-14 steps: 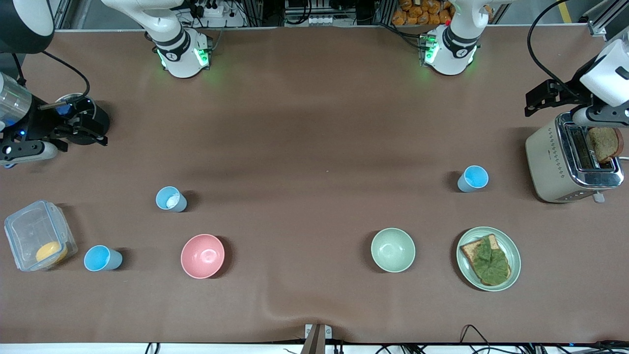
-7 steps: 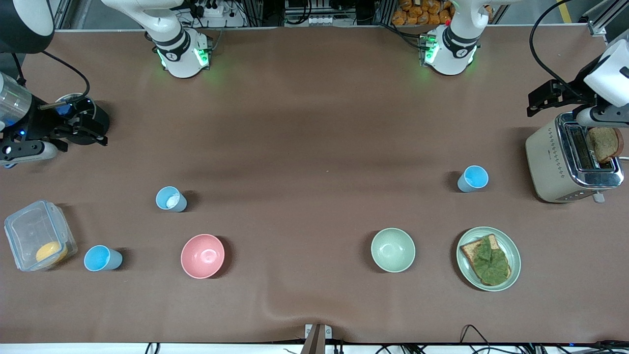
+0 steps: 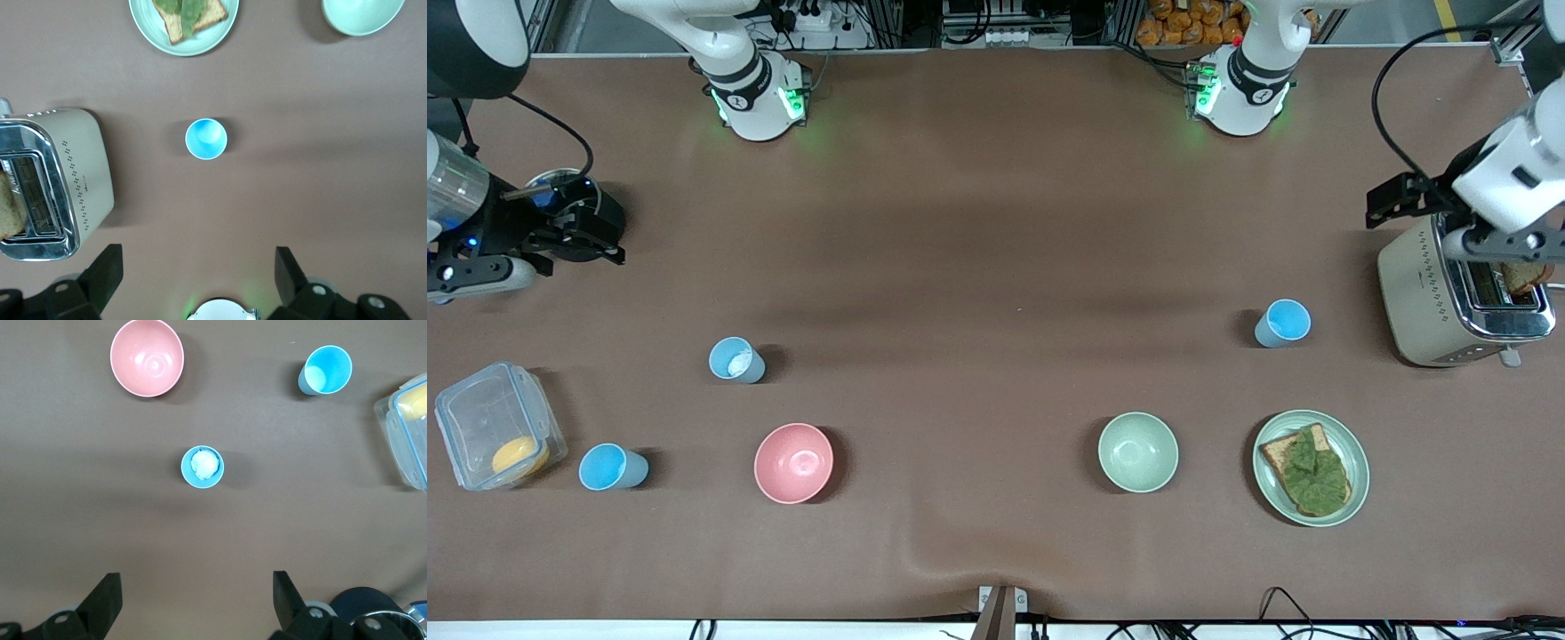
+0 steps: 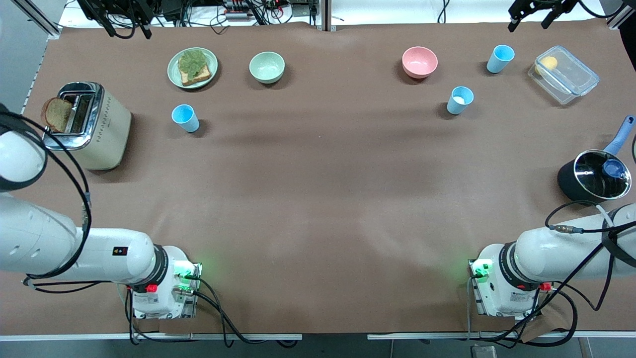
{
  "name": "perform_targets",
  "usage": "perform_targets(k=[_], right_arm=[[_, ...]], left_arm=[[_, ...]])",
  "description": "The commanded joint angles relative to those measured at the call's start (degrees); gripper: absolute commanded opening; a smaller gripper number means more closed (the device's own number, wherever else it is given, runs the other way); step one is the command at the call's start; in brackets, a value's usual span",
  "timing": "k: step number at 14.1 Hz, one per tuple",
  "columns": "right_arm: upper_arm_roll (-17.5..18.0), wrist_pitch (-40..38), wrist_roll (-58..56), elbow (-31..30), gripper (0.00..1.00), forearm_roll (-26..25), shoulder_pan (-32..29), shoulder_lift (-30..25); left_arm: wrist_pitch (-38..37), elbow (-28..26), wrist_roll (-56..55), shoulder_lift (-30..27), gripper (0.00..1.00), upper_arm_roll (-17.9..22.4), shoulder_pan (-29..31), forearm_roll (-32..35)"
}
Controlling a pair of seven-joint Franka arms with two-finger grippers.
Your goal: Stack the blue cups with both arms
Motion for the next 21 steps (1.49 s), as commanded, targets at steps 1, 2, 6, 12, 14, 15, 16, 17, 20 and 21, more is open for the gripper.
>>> perform_targets(k=[1,2,6,12,14,15,16,17,20,21], right_arm=[[0.24,0.67,-0.43,0.54,1.0,0.12,2.02,4.74],[0.24,0.67,-0.43,0.19,1.0,0.12,3.51,6.32],[0.15,9.24,-0.08,-1.99,1.0,-0.23,6.34,14.15],[0.06,25.44,2.8,-10.34,1.0,-1.81,6.69,20.66],[-0.02,27.12,8.07,-13.68,1.0,-2.25,9.05,20.58],[-0.11,28.78,10.44,-14.04,1.0,-5.21,10.37,21.1],[-0.11,30.8,12.47,-14.05,1.0,-8.81,10.64,22.59],[-0.03,32.38,14.57,-14.05,1.0,-10.76,10.73,23.3],[-0.11,33.19,15.74,-14.05,0.76,-12.35,10.82,24.97],[-0.11,33.1,15.82,-14.05,0.47,-12.88,10.73,26.02]], left_arm=[[0.67,-1.17,-0.34,3.15,1.0,0.2,0.91,1.09],[2.86,-3.88,-0.34,3.15,1.0,0.2,0.92,1.09],[13.22,-13.72,-0.34,2.8,1.0,0.29,1.53,1.18],[33.79,-28.85,-0.34,3.15,1.0,0.29,4.69,2.94],[39.24,-31.4,-0.34,4.64,1.0,0.29,4.87,2.94],[40.4,-31.76,-0.34,6.13,1.0,0.38,4.78,2.94],[40.76,-31.77,-0.34,7.27,1.0,0.29,4.87,3.02],[41.28,-31.77,-0.34,8.24,1.0,0.38,4.78,3.11],[43.91,-31.85,-0.43,11.93,1.0,0.38,4.87,3.2],[45.23,-31.85,-0.34,13.42,1.0,0.46,5.31,3.2]])
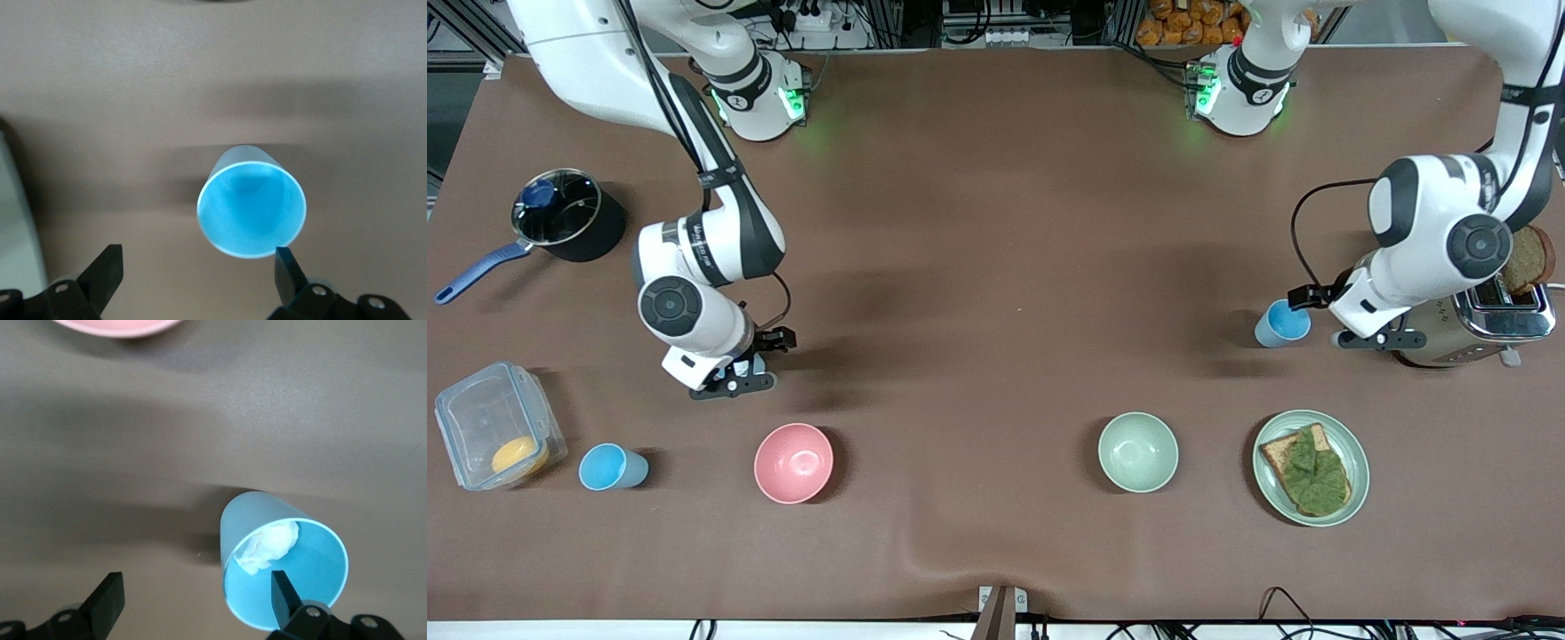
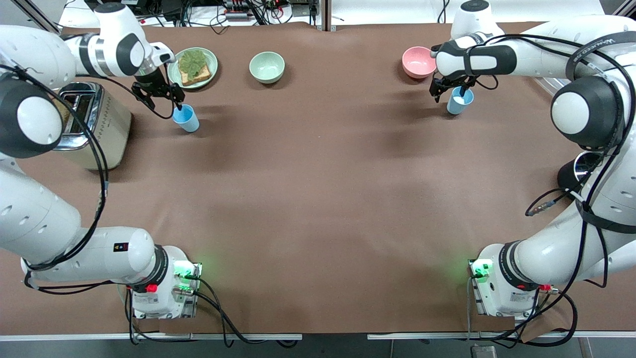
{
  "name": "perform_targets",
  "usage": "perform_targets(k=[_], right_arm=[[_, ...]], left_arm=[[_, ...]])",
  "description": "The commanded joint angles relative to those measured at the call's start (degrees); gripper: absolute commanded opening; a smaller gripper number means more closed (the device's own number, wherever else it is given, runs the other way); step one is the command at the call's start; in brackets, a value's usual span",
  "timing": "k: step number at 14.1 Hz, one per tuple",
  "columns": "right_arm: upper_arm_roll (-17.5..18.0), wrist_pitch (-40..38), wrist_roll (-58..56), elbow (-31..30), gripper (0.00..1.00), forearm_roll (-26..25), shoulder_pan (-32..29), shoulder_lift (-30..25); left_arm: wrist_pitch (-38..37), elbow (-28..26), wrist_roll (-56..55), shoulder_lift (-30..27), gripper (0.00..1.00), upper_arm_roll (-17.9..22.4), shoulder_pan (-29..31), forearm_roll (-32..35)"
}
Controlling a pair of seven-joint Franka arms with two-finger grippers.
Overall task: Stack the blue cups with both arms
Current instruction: 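Lower the right gripper onto one blue cup while the left gripper reaches another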
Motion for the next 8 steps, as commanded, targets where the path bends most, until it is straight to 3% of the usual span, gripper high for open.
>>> perform_targets(k=[1,2,6,8], right_arm=[[-0.16,0.72,1.66,0.06,0.23,-2.37,-0.63,2.46],[-0.07,0.63,1.58,0.14,0.04,-2.37,-0.9,2.64],[-0.07,-1.91,1.58,2.16,0.0,-2.28,-0.11,2.47],[0.19,-5.24,1.58,5.05,0.0,-2.19,-0.11,2.03]], left_arm=[[4.13,0.11,-0.33,3.48,1.0,-0.18,0.82,1.21],[5.45,0.11,-0.42,4.45,1.0,-0.18,0.91,1.21],[8.7,0.28,-0.42,7.0,1.0,-0.18,0.91,1.21],[10.03,0.37,-0.51,7.71,0.01,-0.18,0.91,1.21]])
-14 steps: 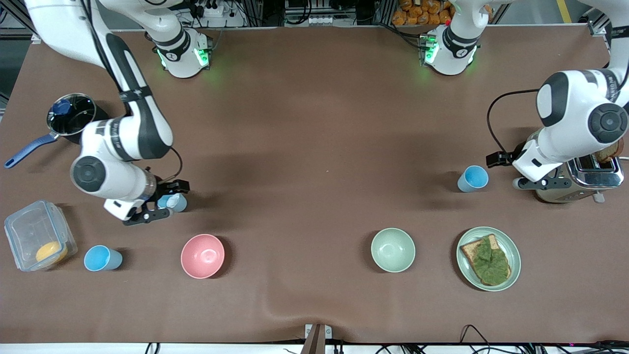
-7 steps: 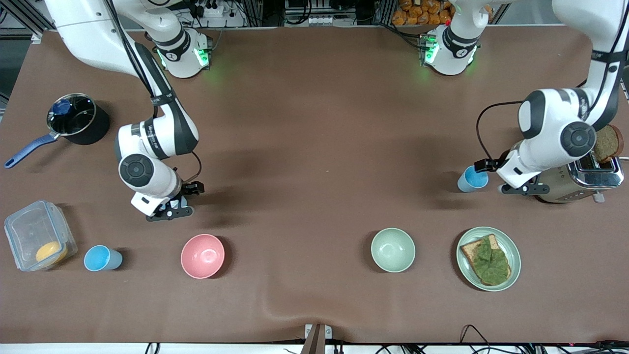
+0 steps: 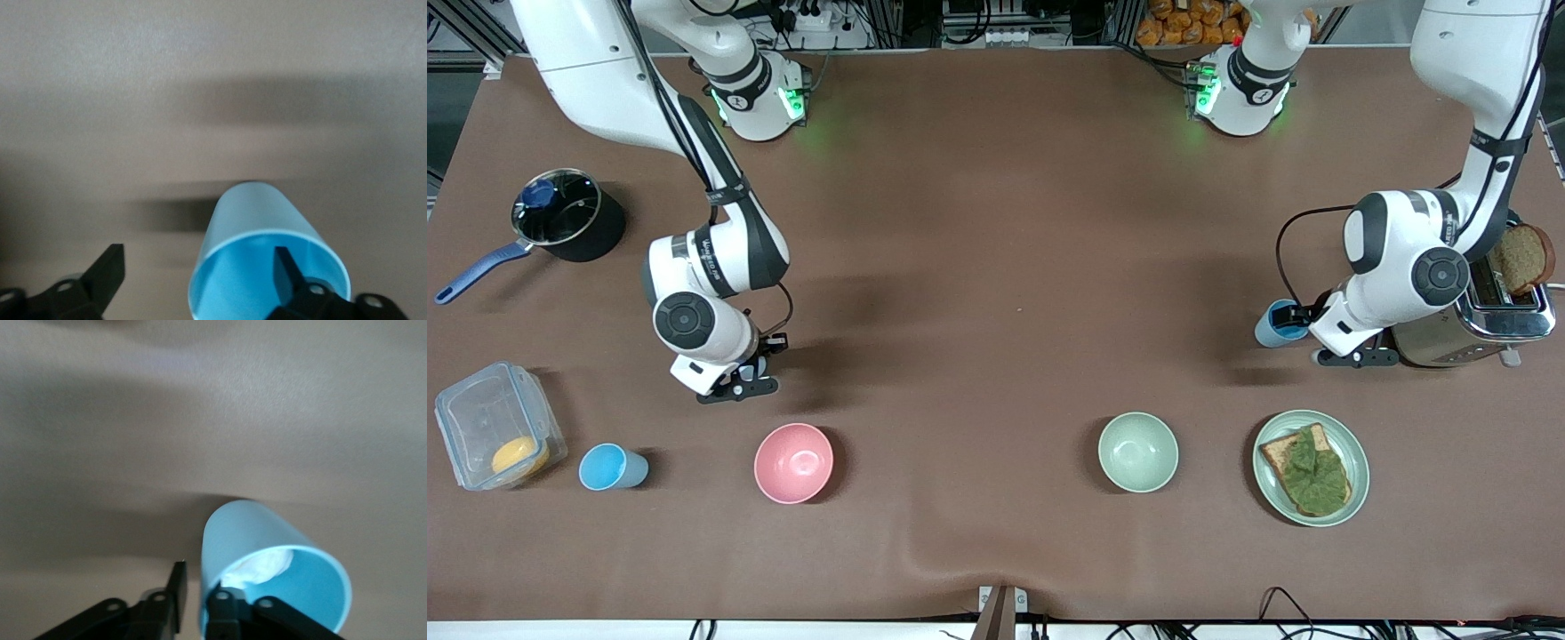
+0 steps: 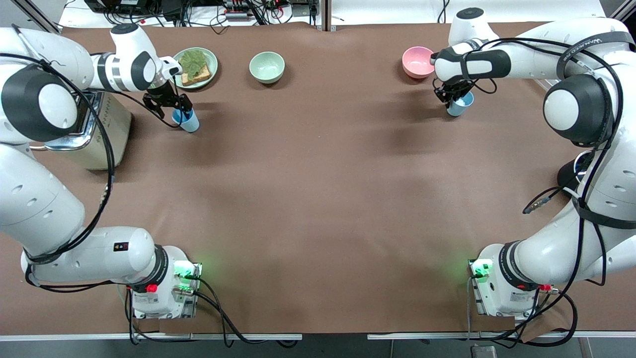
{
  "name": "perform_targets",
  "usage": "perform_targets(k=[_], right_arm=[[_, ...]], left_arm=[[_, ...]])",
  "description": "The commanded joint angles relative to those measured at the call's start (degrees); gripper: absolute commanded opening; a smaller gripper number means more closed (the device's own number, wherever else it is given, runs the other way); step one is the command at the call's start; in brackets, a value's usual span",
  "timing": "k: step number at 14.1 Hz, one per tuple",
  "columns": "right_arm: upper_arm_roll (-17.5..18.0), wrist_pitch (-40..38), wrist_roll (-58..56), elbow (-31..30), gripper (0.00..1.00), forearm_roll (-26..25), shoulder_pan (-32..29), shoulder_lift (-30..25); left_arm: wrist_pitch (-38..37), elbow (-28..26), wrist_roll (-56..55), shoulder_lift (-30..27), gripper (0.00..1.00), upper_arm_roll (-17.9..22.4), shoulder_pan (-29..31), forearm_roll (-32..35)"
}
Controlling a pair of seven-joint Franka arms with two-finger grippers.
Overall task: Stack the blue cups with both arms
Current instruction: 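Lower the right gripper onto one blue cup while the left gripper reaches another, then close both grippers on the blue cups and lift them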
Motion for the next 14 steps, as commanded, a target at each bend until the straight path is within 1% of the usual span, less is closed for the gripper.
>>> perform_targets(k=[1,4,6,7,8,9,11,14], right_arm=[[0.61,-6.97,1.45,5.25,0.0,-1.22,0.72,-0.67],[0.61,-19.8,1.8,14.38,0.0,-0.34,4.66,-0.58],[0.61,-24.04,1.8,18.08,0.0,0.01,7.74,-0.58],[0.69,-25.53,2.15,19.76,0.0,1.67,9.15,-0.58],[0.61,-27.46,4.76,20.99,0.0,5.6,11.25,-0.58],[0.52,-27.57,9.14,21.35,0.0,8.86,12.75,-0.58],[0.61,-26.78,17.49,21.53,0.0,12.66,15.91,-0.23],[0.61,-20.48,29.88,21.88,0.0,14.25,22.85,0.47]], left_arm=[[1.45,0.73,-0.51,0.92,0.0,-0.33,0.43,1.12],[2.24,0.91,-0.59,1.54,0.0,-0.34,0.34,1.12],[2.33,0.91,-0.59,1.63,0.0,-0.34,0.34,1.12],[2.42,0.91,-0.59,1.63,0.0,-0.34,0.34,1.12],[2.42,0.91,-0.59,1.63,0.0,-0.34,0.34,1.12],[2.42,0.91,-0.59,1.63,0.0,-0.34,0.34,1.12],[2.42,0.91,-0.59,1.54,0.0,-0.34,0.34,1.12],[2.42,0.91,-0.59,1.54,0.0,-0.34,0.34,1.12]])
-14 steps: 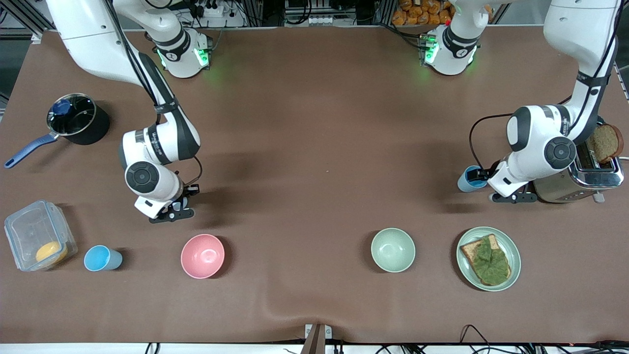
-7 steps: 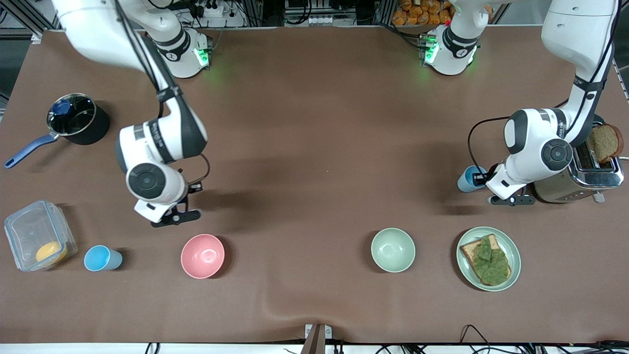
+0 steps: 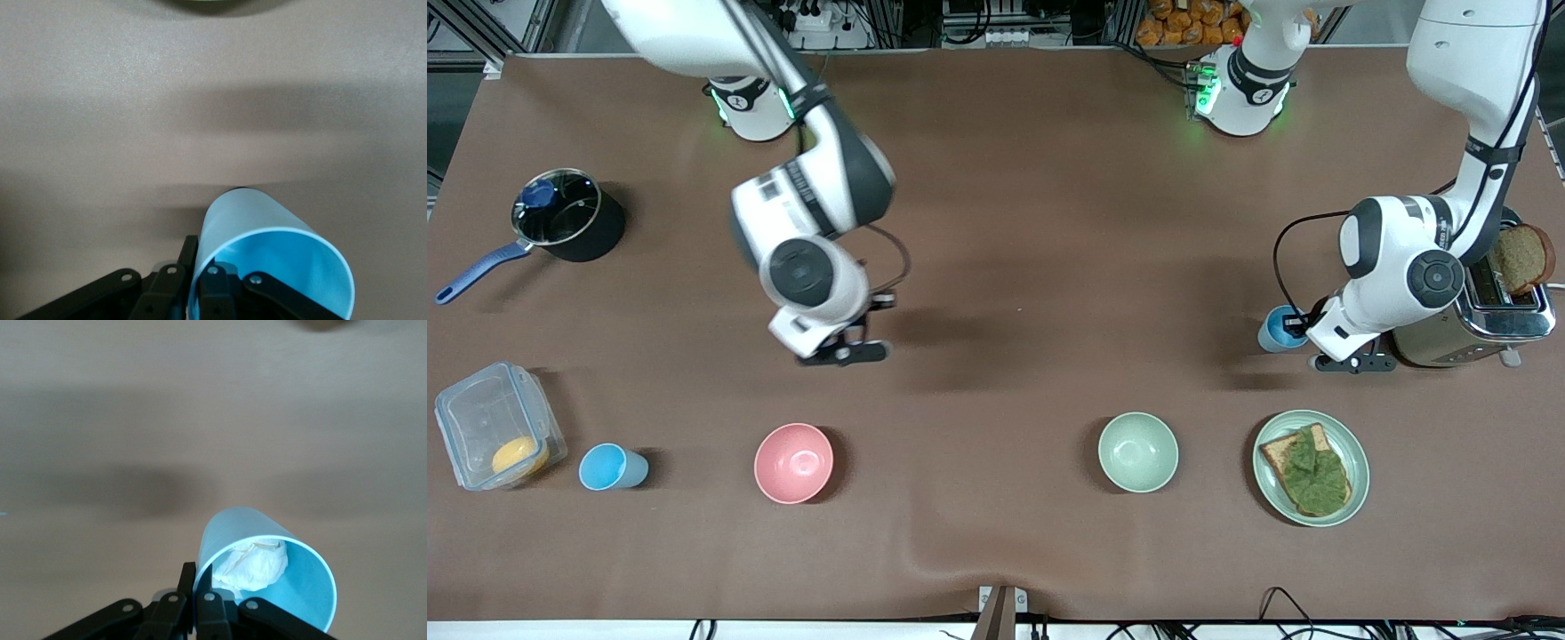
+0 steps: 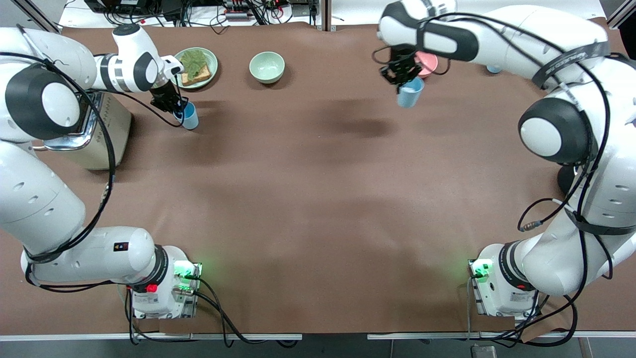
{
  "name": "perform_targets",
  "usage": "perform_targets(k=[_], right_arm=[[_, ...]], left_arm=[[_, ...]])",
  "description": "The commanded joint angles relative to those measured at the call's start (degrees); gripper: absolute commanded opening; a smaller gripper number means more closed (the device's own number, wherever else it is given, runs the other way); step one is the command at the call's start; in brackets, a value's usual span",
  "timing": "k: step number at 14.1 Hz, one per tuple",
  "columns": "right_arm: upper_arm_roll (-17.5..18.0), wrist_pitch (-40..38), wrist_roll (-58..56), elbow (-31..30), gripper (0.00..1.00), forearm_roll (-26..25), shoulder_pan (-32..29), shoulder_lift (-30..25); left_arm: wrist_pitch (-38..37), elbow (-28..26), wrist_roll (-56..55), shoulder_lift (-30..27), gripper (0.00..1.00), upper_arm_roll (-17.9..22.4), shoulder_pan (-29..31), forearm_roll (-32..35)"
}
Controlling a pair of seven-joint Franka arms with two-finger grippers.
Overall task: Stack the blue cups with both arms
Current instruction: 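Close both grippers on the blue cups and lift them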
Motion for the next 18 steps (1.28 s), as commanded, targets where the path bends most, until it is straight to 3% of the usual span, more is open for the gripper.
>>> perform_targets(k=[1,8,13,14,16,18], right_arm=[[-0.63,5.41,11.39,1.15,0.0,2.08,5.17,1.74],[-0.81,19.31,22.94,0.89,0.0,2.97,15.37,8.6],[-0.98,22.49,22.85,0.62,0.0,1.82,16.26,11.33],[-0.98,22.49,22.85,0.62,0.1,1.82,16.17,11.33],[-1.07,22.49,22.93,0.36,1.0,1.82,16.26,11.94],[-1.07,21.88,22.67,0.53,1.0,1.73,16.26,11.34]], left_arm=[[0.79,0.3,-0.63,0.56,0.0,-0.1,0.34,1.12],[0.79,0.04,-0.63,-0.06,0.0,-0.1,0.43,1.12],[0.79,0.04,-0.71,-0.84,0.0,-0.19,0.95,1.03],[0.79,0.04,-0.89,-1.98,0.0,-0.36,1.82,0.42],[0.7,0.04,-1.77,-4.53,0.0,-0.71,2.19,-0.72],[0.7,-0.22,-2.47,-6.47,0.0,-2.02,1.75,-4.14]])
